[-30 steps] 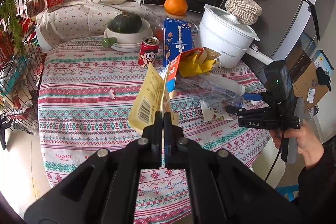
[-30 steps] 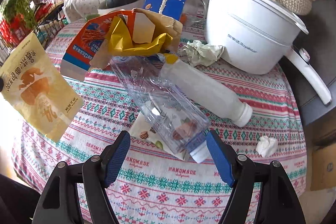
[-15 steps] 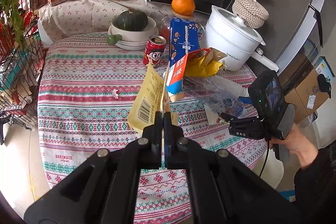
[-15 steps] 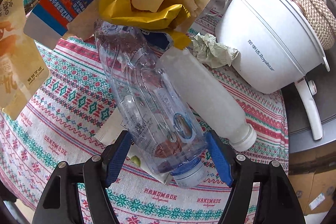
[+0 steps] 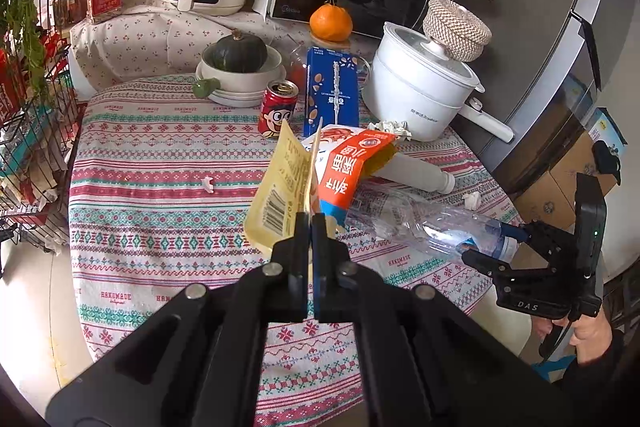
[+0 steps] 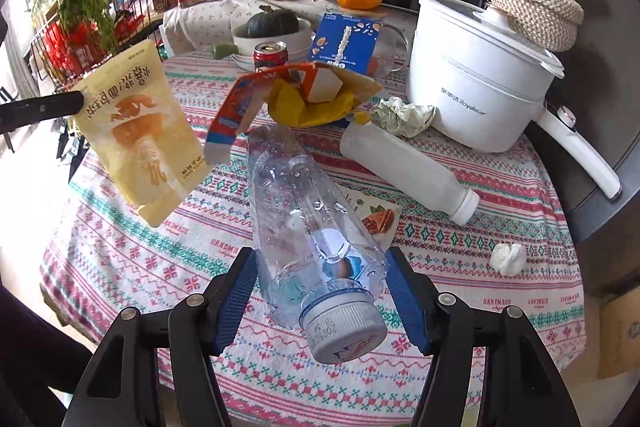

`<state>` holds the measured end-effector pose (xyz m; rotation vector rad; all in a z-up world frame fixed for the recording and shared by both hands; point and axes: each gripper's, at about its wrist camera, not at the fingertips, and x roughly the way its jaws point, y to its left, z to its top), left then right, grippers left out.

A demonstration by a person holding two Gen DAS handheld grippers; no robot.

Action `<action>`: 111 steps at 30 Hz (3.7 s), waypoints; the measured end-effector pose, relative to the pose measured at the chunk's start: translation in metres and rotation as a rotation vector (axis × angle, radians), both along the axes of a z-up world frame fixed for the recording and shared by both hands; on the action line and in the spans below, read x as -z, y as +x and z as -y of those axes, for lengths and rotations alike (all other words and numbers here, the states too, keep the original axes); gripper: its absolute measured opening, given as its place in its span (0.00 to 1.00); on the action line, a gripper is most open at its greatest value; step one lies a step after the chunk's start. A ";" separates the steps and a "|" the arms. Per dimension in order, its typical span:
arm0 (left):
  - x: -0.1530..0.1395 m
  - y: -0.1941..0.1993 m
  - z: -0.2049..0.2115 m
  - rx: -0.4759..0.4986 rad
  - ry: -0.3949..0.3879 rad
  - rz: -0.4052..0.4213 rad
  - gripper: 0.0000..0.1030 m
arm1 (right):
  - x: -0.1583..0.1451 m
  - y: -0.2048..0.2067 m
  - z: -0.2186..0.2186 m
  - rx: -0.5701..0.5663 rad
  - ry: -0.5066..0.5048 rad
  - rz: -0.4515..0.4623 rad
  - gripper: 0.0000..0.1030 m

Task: Collect trash
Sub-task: 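Carry the yellow bag with the left tool while the right tool carries the bottle, release both into the bin, then grasp the orange-white milk carton with the left tool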

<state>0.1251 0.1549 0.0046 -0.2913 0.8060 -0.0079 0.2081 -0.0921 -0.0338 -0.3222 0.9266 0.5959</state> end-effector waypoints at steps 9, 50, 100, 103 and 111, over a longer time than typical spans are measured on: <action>-0.016 -0.016 0.024 0.061 -0.004 0.058 0.01 | -0.030 -0.042 0.052 0.134 0.108 0.039 0.63; 0.082 -0.022 0.339 0.697 0.159 -0.018 0.02 | -0.029 -0.119 0.290 0.668 0.008 0.025 0.62; 0.042 -0.025 0.217 0.360 0.290 -0.019 0.94 | 0.002 -0.075 0.227 0.638 -0.067 -0.084 0.73; 0.039 -0.020 0.206 0.336 0.296 -0.021 0.94 | -0.002 -0.072 0.219 0.628 -0.052 -0.070 0.75; 0.039 0.018 0.152 0.189 0.333 -0.028 0.94 | -0.011 -0.058 0.196 0.596 -0.032 -0.047 0.78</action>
